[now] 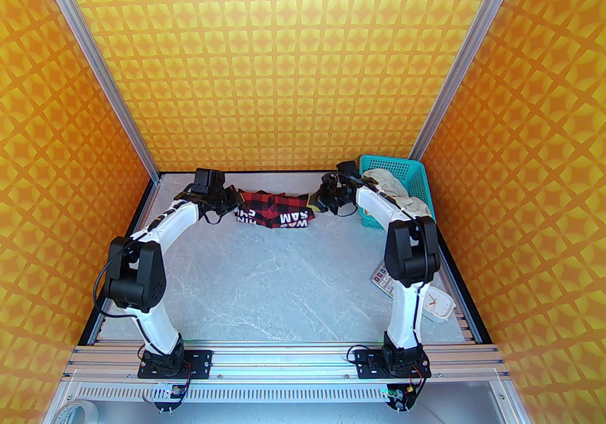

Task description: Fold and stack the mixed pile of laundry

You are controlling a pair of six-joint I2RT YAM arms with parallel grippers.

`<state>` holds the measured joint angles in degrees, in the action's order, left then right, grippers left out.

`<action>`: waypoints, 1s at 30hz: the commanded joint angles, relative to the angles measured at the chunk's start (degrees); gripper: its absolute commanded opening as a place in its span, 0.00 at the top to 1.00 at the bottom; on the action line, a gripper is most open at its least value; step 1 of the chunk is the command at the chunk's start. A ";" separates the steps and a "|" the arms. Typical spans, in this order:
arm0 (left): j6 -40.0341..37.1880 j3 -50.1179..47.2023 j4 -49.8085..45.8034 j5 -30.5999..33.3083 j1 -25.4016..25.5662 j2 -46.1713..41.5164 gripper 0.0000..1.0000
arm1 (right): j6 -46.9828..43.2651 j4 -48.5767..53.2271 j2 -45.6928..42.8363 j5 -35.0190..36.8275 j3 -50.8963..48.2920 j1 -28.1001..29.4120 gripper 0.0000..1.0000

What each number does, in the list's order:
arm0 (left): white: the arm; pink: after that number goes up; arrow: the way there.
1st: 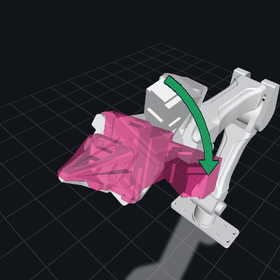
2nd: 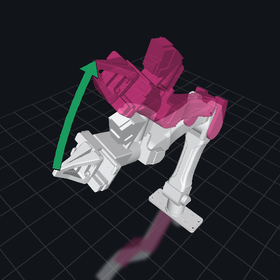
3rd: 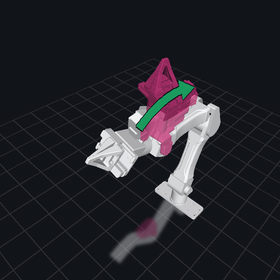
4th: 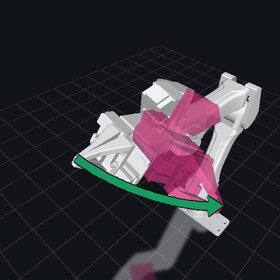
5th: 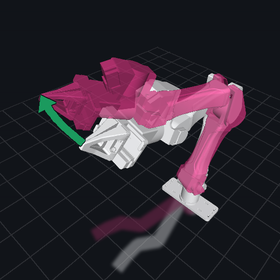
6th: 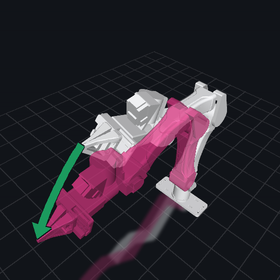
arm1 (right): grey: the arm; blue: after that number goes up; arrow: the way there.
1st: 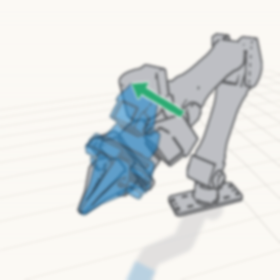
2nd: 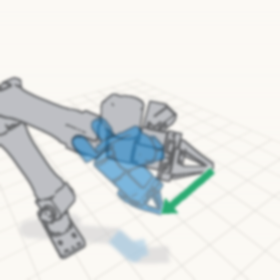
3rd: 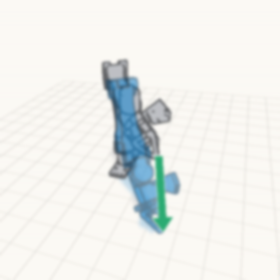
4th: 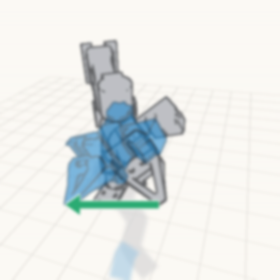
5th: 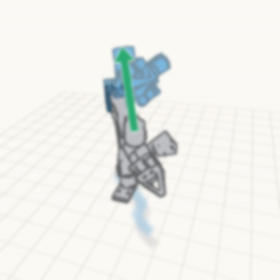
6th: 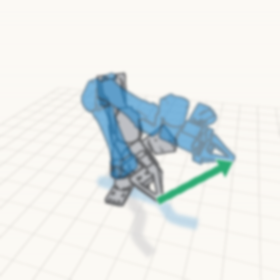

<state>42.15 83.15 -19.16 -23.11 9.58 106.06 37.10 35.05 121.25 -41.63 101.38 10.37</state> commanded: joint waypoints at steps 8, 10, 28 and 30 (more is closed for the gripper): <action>13.18 13.26 24.49 -5.99 -4.83 19.65 0.55 | 22.69 -36.09 19.51 -7.49 10.89 -1.55 0.92; 15.14 15.28 28.81 -6.06 -5.36 23.81 0.54 | 26.49 -44.01 23.82 -7.15 13.78 -1.77 0.86; -6.47 10.40 12.01 -7.44 -8.32 12.69 0.47 | 4.11 -34.44 8.68 1.35 1.35 -3.43 0.53; -10.43 8.51 9.80 -7.75 -6.79 10.07 0.51 | -1.93 -30.23 5.00 5.66 -2.94 -2.55 0.55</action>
<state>41.45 94.08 -2.00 -30.46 1.19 120.20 45.63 -0.64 131.85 -42.26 102.43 6.87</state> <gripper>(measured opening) 0.505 0.458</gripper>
